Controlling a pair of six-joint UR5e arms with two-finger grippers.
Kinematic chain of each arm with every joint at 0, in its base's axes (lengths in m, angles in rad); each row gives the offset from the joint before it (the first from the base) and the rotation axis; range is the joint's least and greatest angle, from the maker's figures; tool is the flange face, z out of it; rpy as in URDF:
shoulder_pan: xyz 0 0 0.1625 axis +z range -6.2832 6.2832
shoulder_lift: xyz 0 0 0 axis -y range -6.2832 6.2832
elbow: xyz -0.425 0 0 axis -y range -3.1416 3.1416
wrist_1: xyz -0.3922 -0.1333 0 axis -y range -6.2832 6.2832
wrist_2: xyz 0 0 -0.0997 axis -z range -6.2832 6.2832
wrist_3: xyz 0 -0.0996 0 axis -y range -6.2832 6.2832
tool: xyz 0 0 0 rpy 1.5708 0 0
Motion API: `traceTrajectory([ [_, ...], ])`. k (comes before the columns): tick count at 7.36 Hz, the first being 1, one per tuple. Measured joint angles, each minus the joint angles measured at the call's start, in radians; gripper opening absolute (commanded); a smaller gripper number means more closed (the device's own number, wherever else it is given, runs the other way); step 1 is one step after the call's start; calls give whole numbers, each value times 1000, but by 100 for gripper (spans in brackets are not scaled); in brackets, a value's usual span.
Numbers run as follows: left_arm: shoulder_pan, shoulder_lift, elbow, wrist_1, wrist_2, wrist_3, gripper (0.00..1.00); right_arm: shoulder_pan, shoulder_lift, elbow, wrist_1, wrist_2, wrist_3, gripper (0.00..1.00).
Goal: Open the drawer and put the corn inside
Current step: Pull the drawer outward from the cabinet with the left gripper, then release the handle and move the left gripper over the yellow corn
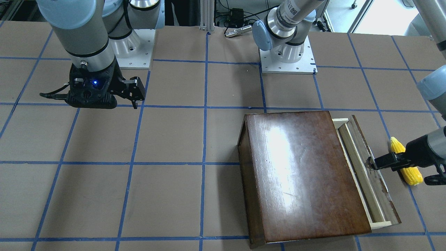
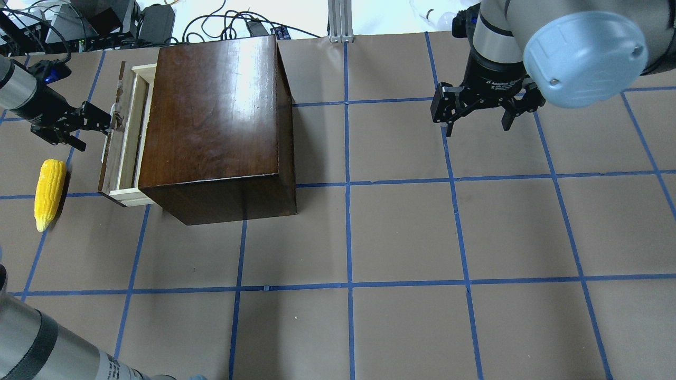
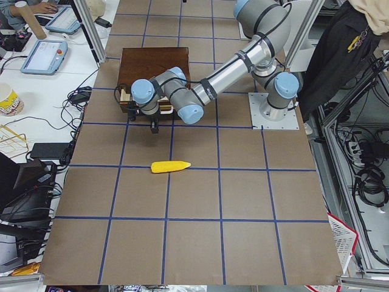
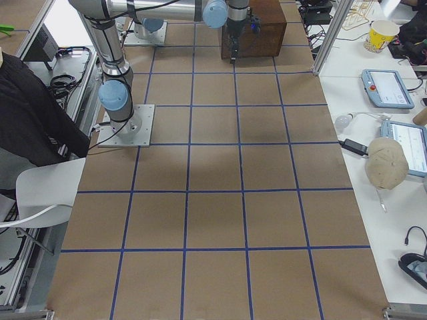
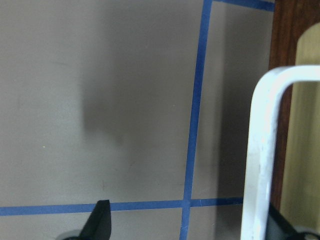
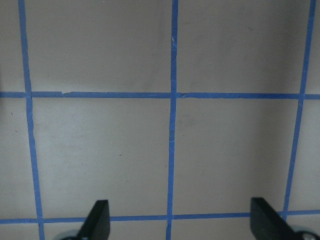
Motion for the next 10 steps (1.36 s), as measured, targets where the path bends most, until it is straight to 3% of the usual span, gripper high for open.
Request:
traceTrajectory([
  [10,13,1,2,0,1,23,100,0,0,0,-1,1,0,100],
])
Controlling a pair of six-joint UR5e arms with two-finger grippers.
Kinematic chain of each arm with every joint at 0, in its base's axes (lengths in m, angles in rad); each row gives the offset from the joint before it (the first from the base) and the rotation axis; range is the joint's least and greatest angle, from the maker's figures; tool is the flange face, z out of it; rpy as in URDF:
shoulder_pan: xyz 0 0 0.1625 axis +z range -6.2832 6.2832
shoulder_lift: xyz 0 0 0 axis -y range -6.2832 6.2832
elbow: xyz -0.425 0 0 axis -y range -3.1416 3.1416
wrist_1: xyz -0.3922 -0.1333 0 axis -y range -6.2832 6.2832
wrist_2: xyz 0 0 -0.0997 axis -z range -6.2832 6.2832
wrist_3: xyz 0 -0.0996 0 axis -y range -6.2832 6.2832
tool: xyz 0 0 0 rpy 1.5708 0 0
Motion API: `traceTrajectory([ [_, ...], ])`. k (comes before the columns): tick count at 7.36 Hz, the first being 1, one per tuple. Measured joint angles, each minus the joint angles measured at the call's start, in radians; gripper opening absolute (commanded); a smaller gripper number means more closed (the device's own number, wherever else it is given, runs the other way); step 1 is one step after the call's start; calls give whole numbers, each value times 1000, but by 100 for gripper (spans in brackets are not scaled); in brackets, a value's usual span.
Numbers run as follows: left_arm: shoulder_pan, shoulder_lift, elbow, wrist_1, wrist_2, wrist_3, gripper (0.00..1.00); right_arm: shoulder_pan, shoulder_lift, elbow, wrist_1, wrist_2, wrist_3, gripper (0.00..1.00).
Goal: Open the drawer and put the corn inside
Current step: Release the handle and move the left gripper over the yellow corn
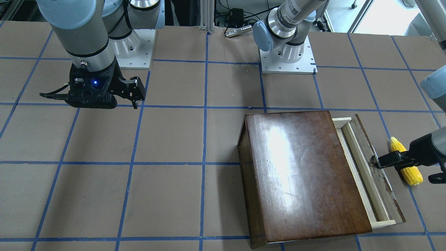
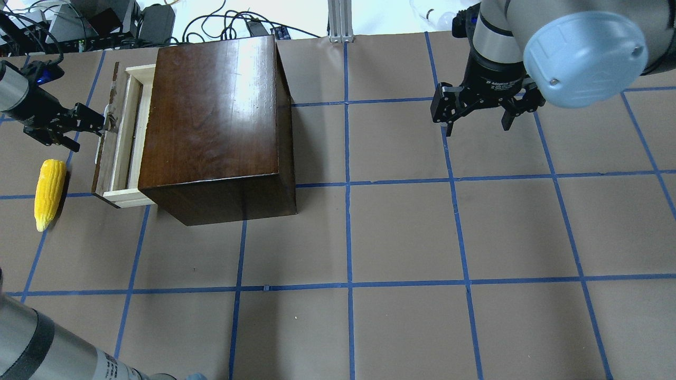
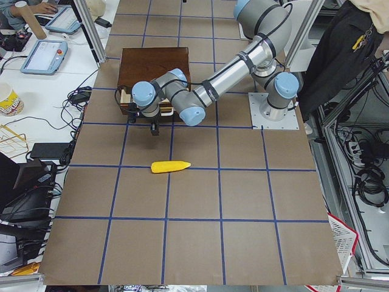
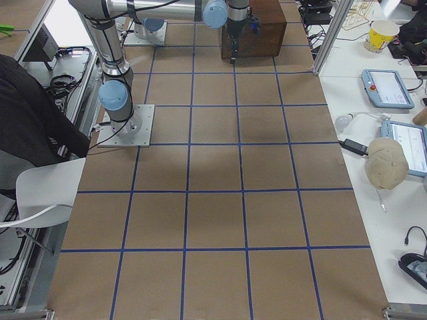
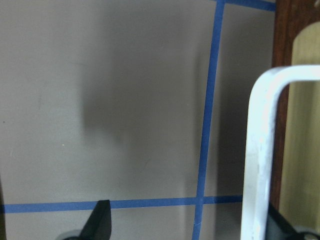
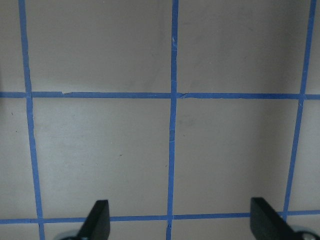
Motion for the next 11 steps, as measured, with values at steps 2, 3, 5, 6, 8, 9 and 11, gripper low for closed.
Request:
traceTrajectory([
  [2,4,0,0,0,0,1,100,0,0,0,0,0,0,100],
  [3,10,-1,0,1,-1,6,100,0,0,0,0,0,0,100],
  [5,16,-1,0,1,-1,17,100,0,0,0,0,0,0,100],
  [6,17,-1,0,1,-1,19,100,0,0,0,1,0,0,100],
  [8,18,-1,2,0,-1,21,100,0,0,0,1,1,0,100],
  [9,19,1,7,-1,-1,21,100,0,0,0,1,1,0,100],
  [11,19,2,30,-11,0,21,100,0,0,0,1,0,0,100],
])
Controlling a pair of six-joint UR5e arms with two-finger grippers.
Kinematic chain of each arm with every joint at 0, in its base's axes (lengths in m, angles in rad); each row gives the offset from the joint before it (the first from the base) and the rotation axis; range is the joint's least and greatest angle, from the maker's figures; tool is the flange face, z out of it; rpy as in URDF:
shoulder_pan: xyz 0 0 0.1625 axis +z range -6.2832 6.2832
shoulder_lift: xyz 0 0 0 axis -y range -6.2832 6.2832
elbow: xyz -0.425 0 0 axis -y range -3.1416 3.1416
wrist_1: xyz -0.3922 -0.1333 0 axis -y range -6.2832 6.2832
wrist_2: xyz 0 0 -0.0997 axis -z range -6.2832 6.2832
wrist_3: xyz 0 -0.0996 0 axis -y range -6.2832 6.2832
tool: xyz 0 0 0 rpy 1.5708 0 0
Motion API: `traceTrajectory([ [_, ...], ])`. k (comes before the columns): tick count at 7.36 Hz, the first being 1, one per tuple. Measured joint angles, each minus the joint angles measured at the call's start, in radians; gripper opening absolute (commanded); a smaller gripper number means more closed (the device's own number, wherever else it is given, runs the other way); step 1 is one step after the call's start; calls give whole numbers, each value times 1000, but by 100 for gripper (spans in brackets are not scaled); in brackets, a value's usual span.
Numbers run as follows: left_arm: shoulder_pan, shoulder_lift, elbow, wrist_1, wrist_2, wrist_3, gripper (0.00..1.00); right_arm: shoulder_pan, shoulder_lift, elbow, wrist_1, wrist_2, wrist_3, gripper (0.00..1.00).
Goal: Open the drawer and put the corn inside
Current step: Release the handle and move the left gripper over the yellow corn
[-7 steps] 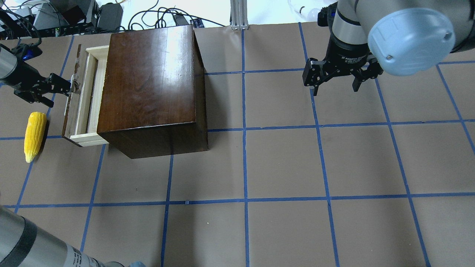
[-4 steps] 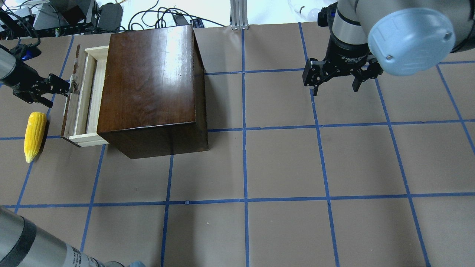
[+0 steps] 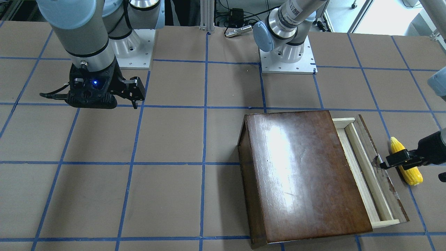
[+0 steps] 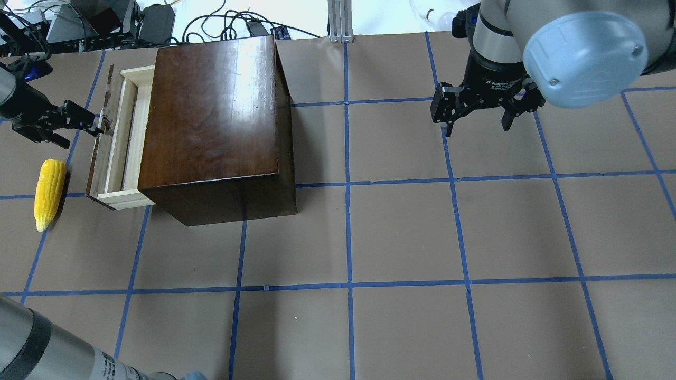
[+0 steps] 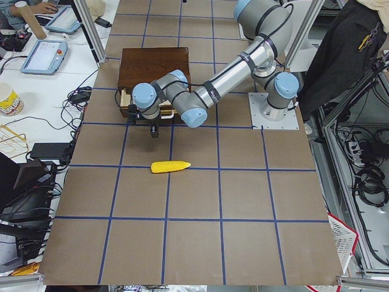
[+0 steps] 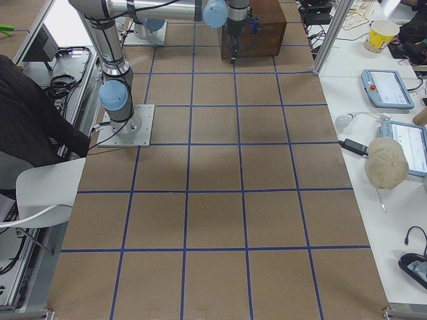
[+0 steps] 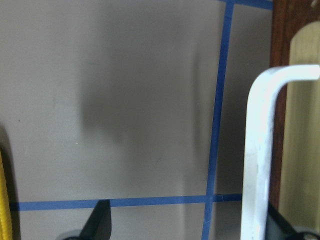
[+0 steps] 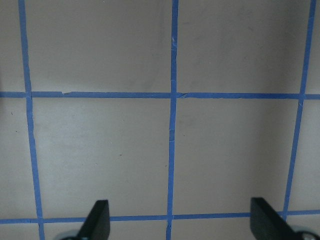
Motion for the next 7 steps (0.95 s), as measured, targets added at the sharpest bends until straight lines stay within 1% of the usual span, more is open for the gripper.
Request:
traceTrajectory([
  [4,-1,27,25,-28,9,-1,100,0,0,0,-1,0,0,100],
  [7,7,35,61,-56,103,43,100,0,0,0,0,0,0,100],
])
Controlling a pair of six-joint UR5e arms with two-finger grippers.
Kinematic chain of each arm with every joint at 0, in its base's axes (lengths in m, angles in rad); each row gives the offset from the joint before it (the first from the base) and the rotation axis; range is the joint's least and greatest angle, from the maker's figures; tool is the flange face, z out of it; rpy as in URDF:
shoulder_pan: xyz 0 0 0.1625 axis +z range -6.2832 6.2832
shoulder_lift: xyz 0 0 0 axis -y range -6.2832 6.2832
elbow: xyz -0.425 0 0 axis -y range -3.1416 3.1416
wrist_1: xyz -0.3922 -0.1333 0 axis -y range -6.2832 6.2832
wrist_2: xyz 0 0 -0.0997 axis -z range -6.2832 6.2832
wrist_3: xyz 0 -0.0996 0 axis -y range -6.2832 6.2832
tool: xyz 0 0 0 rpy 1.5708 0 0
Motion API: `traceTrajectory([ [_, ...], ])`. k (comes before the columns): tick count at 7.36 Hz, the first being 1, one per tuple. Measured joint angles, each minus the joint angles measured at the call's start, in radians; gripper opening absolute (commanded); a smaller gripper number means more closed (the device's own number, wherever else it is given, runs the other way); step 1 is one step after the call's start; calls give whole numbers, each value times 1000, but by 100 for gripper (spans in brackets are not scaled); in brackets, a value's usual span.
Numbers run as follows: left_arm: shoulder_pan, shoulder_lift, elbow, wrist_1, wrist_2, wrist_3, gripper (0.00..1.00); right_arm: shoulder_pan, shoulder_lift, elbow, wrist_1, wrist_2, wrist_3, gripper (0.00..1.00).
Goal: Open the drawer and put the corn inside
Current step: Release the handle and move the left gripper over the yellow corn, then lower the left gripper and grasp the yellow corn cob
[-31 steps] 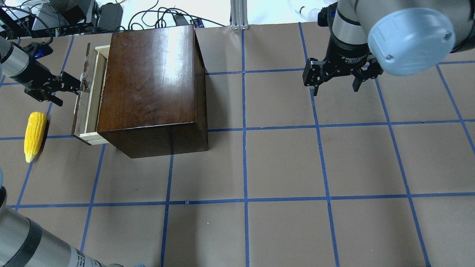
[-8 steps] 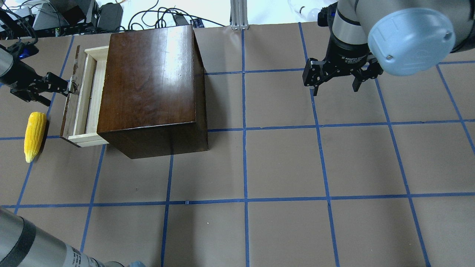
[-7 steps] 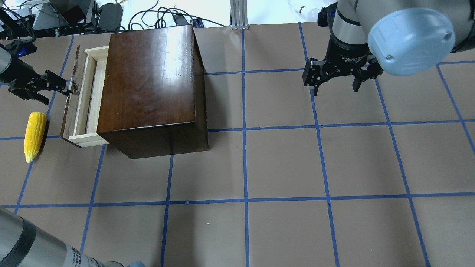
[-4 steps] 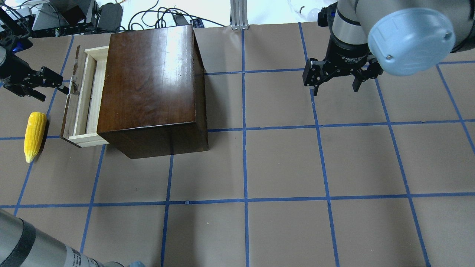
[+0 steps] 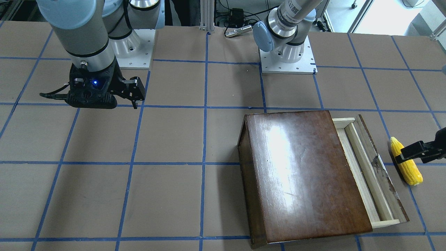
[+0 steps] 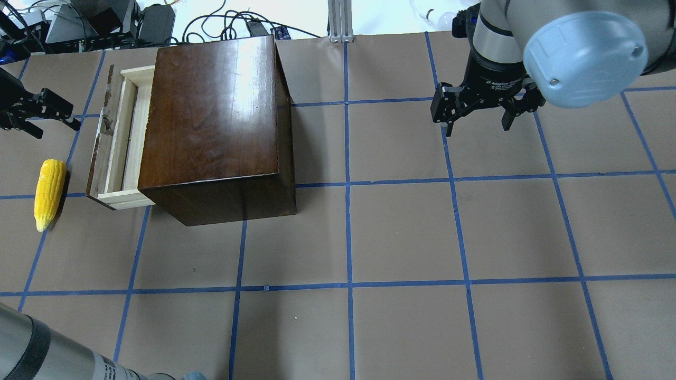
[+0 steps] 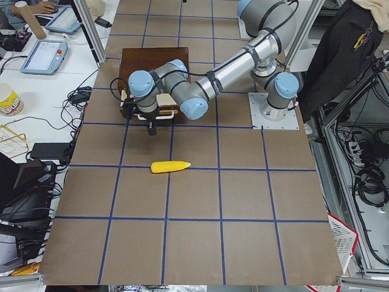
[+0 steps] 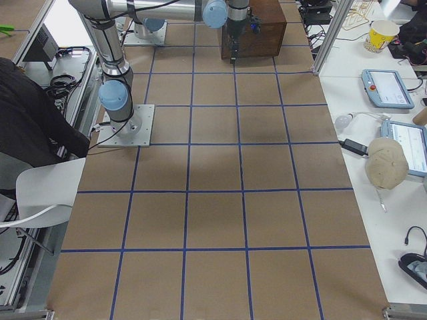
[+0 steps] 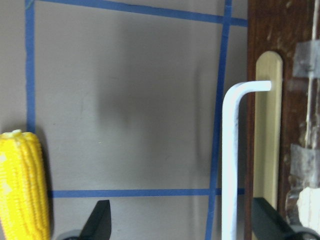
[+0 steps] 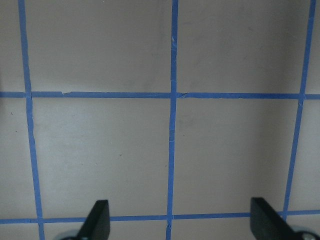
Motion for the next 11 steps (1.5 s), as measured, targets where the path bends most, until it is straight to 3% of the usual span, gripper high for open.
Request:
traceTrajectory([
  [5,64,-62,-29,119,138,76,100,0,0,0,-1,0,0,100],
  [11,125,-188,-97,335,150,72,98,0,0,0,-1,0,0,100],
])
